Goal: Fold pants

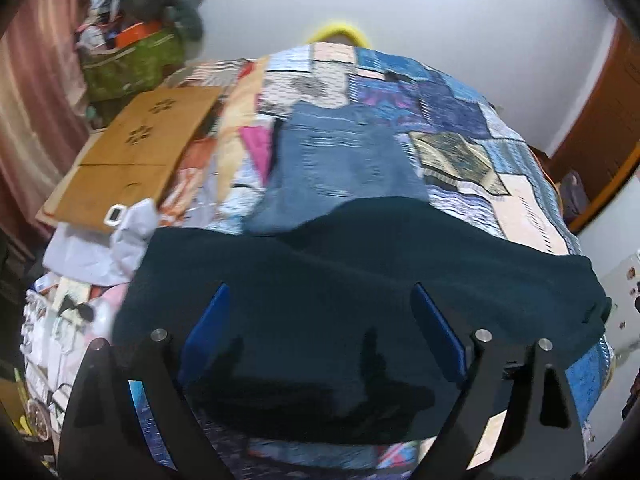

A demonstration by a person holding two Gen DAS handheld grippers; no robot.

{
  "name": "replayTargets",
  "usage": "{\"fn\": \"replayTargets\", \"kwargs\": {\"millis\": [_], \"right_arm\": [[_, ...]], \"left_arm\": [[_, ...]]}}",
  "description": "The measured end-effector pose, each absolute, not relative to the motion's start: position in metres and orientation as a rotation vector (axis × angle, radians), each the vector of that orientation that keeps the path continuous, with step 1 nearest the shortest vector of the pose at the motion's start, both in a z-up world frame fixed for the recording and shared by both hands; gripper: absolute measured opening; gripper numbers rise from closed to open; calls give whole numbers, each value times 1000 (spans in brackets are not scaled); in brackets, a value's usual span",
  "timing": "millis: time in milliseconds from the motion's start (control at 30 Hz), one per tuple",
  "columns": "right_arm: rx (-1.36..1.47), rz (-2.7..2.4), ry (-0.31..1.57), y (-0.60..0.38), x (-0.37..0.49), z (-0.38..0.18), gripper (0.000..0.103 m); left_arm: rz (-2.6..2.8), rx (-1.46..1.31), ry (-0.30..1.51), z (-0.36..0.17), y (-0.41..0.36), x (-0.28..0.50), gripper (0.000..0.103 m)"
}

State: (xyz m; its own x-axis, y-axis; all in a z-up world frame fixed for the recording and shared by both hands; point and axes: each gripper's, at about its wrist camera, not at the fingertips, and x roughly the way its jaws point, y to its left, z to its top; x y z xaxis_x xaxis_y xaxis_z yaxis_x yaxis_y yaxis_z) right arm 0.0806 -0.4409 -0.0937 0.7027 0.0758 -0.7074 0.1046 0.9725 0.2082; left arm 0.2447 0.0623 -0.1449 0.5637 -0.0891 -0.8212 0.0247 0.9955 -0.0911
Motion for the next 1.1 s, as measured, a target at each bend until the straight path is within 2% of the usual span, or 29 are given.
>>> {"fn": "replayTargets", "kwargs": {"millis": [300, 533, 733, 767, 833, 867, 900, 933, 967, 1100], "right_arm": [[436, -217, 885, -519, 76, -143, 69], [529, -233, 986, -543, 91, -190, 69], [689, -198, 1056, -559, 101, -216, 68], [699, -193, 1062, -559, 102, -217, 66], [664, -177, 1058, -555, 103, -214, 52], [651, -155, 1054, -552, 104, -213, 33], [650, -131, 1056, -549, 105, -212, 19], [633, -134, 1056, -546, 107, -211, 16], [595, -133, 1051, -541, 108, -208, 6], [436, -143, 1034, -520, 106, -188, 5]], "left_arm": [[-146, 87, 1002, -167, -17, 260, 92], [-155, 154, 1076, -200, -46, 260, 92], [-111, 122, 1077, -212, -43, 257, 101], [-110, 110, 1079, -213, -42, 258, 101], [-108, 100, 1078, -214, -41, 257, 101], [-106, 102, 1074, -214, -42, 257, 101], [-103, 104, 1071, -214, -42, 256, 101], [-100, 108, 1068, -214, -43, 256, 101], [-99, 111, 1068, -213, -43, 256, 101], [-97, 140, 1068, -208, -44, 255, 101]]}}
